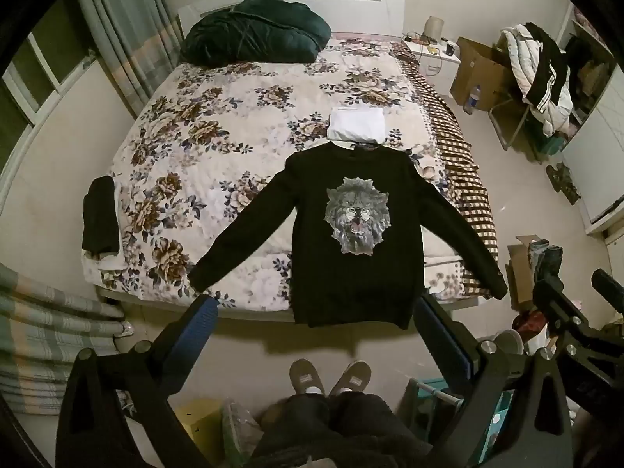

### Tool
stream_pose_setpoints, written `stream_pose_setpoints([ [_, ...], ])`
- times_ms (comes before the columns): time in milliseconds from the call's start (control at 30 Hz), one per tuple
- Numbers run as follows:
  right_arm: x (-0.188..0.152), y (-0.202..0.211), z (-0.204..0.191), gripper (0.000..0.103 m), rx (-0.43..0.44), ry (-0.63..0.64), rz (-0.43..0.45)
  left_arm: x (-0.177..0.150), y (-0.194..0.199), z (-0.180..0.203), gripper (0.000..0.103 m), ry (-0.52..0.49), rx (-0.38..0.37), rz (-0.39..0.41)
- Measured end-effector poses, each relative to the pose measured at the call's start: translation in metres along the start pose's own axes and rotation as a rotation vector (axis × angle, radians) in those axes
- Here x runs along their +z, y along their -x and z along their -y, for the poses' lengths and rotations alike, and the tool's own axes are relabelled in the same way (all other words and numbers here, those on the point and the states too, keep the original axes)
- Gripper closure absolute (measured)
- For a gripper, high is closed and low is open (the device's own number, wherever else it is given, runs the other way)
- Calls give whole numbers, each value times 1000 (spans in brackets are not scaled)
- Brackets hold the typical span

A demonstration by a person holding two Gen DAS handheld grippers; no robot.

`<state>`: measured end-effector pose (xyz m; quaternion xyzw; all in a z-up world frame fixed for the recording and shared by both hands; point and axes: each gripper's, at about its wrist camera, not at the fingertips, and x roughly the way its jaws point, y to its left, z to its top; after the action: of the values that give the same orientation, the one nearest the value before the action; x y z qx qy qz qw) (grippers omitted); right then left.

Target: Fold small clothes

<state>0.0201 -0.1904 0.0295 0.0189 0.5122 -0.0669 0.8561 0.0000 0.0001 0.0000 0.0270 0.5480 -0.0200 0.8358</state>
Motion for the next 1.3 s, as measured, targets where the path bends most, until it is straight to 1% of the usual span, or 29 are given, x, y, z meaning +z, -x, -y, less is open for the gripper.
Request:
stream_pose_setpoints([
  [633, -2, 3, -2, 0, 9, -4, 15, 0, 0, 0, 0, -1, 4, 5],
  [1300, -4, 7, -4, 0, 7, 0, 13, 0, 0, 0, 0, 0, 0, 7],
])
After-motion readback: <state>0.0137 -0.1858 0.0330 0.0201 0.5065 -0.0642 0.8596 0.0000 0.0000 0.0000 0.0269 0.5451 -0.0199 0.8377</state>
